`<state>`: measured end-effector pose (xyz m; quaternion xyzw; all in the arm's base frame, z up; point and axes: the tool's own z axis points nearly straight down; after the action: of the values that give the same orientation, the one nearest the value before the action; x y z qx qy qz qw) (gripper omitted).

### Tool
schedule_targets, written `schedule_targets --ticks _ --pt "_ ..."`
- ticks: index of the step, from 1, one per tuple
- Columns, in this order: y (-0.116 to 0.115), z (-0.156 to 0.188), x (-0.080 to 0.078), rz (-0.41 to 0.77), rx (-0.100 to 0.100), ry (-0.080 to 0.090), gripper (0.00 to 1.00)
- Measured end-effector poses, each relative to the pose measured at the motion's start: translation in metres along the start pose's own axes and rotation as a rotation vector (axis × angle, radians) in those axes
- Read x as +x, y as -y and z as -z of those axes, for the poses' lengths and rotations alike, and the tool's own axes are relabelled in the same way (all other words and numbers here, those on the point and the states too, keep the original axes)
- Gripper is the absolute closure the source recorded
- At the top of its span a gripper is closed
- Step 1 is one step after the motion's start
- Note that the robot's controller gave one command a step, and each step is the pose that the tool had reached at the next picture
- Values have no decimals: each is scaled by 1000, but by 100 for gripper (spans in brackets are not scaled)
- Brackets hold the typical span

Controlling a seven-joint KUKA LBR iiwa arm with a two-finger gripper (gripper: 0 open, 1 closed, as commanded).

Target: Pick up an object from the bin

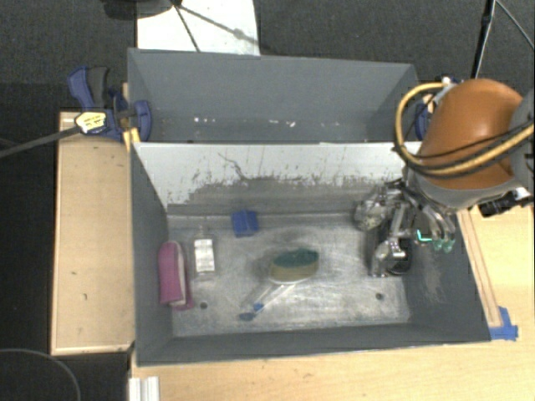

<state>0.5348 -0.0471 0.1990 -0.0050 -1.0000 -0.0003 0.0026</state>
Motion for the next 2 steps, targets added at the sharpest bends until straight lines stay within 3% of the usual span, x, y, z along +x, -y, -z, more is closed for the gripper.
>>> schedule_targets --ticks 1,2 --pt "-58 -47 -18 70 -2 4 0" --pt "-105 -109 5 -221 -2 2 0"
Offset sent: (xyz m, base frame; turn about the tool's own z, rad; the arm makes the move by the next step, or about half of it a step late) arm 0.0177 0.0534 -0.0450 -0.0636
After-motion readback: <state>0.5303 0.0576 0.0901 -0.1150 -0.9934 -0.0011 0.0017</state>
